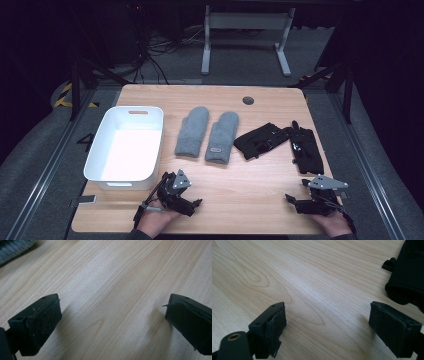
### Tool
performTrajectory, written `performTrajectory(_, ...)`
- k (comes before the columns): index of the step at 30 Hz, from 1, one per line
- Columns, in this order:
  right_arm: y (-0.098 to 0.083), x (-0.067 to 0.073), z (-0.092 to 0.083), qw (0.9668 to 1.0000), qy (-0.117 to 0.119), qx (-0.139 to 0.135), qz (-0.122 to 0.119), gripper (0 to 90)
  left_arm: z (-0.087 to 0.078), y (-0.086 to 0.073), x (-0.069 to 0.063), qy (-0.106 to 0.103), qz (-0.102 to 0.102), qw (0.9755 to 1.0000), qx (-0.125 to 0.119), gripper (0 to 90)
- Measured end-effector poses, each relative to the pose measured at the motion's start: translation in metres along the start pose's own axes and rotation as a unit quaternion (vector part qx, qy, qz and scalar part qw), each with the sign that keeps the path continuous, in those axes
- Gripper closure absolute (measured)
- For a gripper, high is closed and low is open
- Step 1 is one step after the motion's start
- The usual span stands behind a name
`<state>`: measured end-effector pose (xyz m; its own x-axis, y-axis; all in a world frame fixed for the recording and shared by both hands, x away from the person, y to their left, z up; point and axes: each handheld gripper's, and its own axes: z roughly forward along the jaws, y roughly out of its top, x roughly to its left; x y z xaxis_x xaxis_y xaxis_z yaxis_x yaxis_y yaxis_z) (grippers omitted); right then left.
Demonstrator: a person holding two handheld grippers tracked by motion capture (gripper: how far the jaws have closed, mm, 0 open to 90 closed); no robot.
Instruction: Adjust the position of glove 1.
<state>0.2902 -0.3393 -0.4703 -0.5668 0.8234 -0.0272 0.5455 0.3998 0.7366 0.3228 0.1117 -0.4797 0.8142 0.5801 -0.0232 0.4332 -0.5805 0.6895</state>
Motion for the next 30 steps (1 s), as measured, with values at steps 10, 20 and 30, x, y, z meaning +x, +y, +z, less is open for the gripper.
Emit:
performTrajectory(10, 0.0, 0.0, 0.0, 1.0, 0.001, 0.0, 0.0, 14.5, -0.003, 0.001, 0.0, 0.005, -0.008, 0.9999, -0.005, 11.5)
performTrajectory(20, 0.001, 0.0, 0.001, 1.0, -0.001, 0.0, 0.003, 14.4, -0.006, 0.024, -0.003, -0.013, -0.029, 0.9994, -0.015, 26.8)
performTrajectory(30, 0.002, -0.001, 0.002, 1.0, -0.002, 0.001, 0.002, 14.0, 0.003, 0.067, -0.009, -0.008, 0.0, 0.9995, -0.029, 42.9)
